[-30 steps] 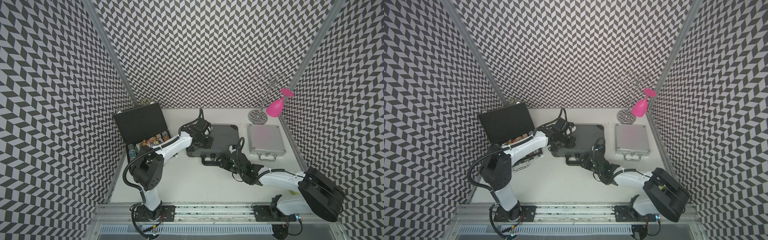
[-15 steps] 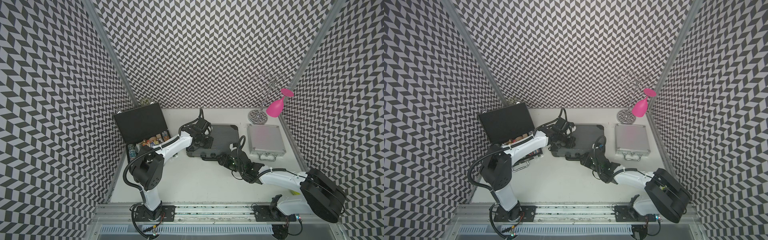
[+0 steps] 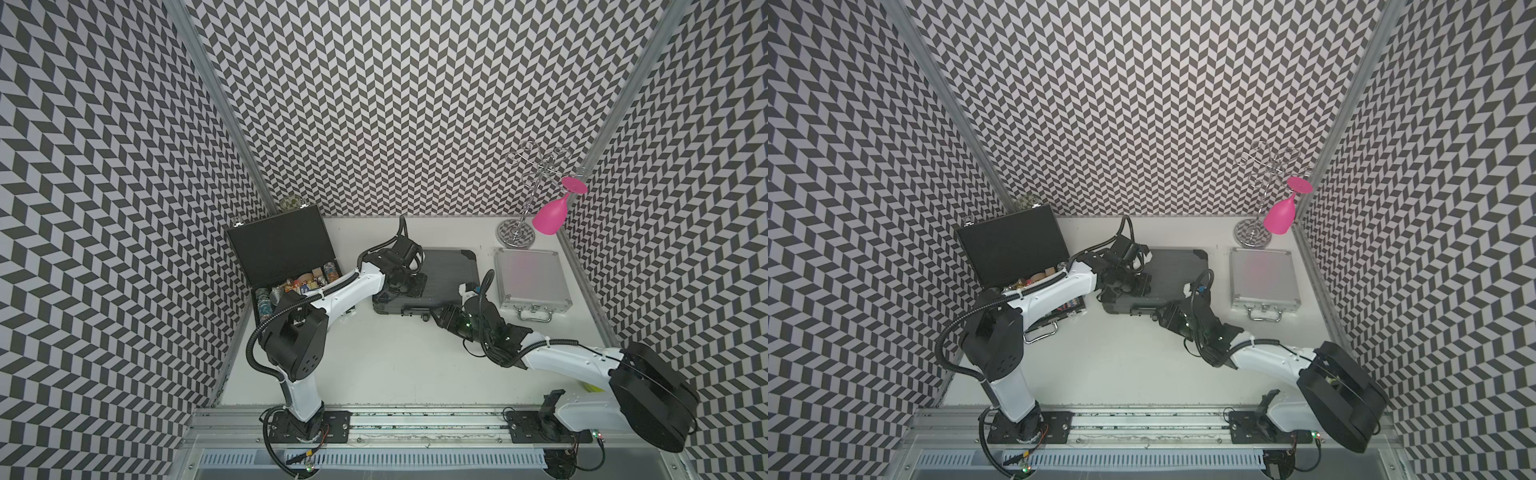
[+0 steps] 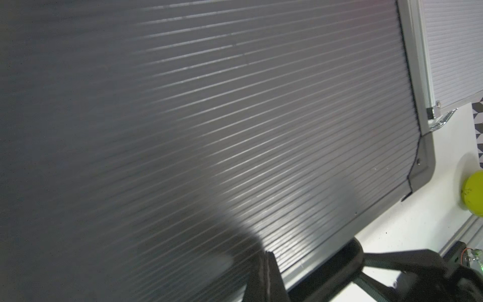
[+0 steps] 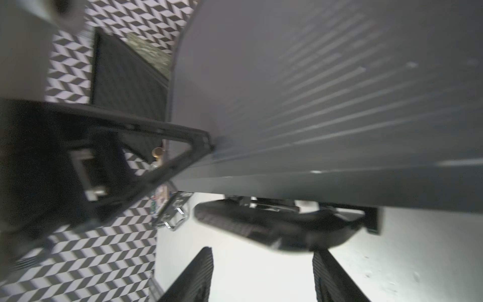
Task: Close the poker set cases
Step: Fasten the fastener on the poker set case.
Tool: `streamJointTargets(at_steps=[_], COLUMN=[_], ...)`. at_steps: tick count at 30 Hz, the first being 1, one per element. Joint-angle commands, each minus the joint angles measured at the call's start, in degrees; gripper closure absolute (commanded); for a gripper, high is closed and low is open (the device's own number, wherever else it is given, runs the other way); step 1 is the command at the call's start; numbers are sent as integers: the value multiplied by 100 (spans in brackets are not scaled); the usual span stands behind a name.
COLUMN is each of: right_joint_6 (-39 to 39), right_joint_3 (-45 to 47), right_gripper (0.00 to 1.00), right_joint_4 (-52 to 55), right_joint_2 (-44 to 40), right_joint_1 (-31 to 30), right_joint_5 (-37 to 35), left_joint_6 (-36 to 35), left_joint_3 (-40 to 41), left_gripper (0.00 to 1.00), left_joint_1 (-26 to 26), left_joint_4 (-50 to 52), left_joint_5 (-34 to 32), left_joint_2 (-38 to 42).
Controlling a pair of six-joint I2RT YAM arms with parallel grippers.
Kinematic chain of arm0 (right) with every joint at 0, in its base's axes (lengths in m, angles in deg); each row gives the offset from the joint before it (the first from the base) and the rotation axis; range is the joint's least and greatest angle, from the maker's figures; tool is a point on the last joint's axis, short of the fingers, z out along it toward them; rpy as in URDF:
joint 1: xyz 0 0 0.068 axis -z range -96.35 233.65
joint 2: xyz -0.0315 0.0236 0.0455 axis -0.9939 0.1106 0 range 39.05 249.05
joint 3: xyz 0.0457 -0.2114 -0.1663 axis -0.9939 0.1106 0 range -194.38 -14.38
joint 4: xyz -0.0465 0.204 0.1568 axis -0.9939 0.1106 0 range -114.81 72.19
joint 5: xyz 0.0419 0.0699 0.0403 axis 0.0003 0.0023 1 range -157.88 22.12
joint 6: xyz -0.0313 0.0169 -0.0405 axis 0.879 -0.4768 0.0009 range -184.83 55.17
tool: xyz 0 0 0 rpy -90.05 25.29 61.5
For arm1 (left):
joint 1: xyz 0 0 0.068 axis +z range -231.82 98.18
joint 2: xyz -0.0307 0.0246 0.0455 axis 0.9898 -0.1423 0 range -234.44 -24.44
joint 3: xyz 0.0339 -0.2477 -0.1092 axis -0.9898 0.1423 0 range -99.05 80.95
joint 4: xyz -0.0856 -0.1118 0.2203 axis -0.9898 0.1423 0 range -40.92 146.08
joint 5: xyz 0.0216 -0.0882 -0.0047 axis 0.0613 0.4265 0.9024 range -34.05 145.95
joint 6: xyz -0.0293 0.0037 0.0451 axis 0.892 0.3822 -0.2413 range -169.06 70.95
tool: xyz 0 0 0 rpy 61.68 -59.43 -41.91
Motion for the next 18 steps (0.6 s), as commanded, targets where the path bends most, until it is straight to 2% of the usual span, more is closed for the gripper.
streamJointTargets(at_steps=[1, 10, 18], right_joint_6=[-72, -69, 67], right_joint_3=[-172, -135, -8], right_gripper=[38, 38, 49], right_joint_4=[-850, -968, -1047], right_joint_2=[-162, 349, 639], right_joint_1=[-18, -36, -158], right_joint_5=[178, 281, 200], left_joint_6=[15, 10, 27], left_joint_3=[240, 234, 248], left_gripper=[100, 100, 100], left_joint_1=[-66, -75, -68], left_joint_4=[624, 623, 598], left_joint_5=[-160, -168, -183], left_joint_2=[-384, -394, -426])
